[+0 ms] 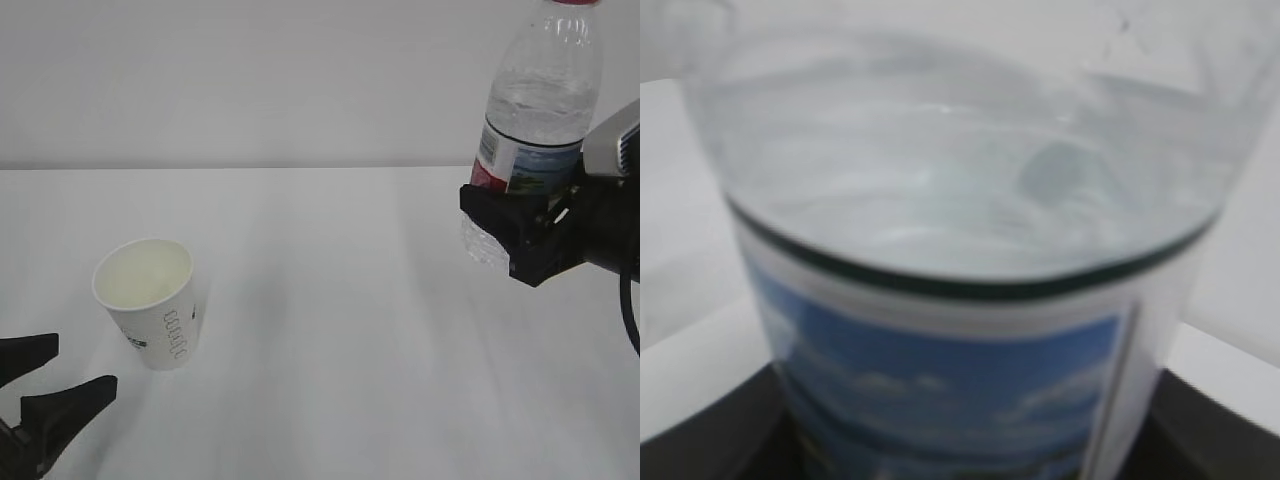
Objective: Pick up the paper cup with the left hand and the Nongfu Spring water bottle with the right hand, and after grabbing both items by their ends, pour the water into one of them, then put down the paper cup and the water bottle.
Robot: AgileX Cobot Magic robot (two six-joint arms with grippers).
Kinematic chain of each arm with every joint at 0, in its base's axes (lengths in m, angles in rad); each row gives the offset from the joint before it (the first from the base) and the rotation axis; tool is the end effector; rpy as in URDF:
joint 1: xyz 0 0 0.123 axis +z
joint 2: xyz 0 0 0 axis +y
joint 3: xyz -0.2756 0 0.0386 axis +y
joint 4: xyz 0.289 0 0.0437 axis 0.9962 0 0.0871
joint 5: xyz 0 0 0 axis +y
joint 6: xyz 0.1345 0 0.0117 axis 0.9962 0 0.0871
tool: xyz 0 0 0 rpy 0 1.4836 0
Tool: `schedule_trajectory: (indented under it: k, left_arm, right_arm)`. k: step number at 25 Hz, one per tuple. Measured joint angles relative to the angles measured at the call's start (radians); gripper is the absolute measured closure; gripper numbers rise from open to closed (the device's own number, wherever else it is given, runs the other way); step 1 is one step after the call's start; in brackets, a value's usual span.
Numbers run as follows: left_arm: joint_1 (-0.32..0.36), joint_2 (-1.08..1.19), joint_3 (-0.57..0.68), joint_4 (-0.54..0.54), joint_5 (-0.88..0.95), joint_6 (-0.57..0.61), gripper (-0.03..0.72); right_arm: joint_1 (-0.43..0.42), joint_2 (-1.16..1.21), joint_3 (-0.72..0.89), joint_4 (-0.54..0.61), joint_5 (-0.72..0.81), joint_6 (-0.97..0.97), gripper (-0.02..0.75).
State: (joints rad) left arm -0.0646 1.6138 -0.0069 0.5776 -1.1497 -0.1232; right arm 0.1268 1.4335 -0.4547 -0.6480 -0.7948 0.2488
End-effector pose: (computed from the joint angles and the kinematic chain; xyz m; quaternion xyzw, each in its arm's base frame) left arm 0.1848 -0.0794 0.0564 0.2196 0.7977 -0.1988 0.5252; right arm 0.3073 0.0978 0.1605 -0.2744 0.7200 0.1370 0.6225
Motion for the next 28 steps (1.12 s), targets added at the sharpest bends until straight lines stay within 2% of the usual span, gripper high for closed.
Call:
schedule_trajectory:
  k: [6, 28]
  left_arm:
    - [0.0, 0.0, -0.007, -0.033, 0.0, 0.002, -0.002]
    - [0.0, 0.166, -0.168, -0.006, -0.001, 0.012, -0.003]
  right_arm:
    - [0.0, 0.0, 0.0, 0.0, 0.0, 0.0, 0.254]
    - [0.0, -0.004, 0.001, 0.0, 0.0, 0.002, 0.254]
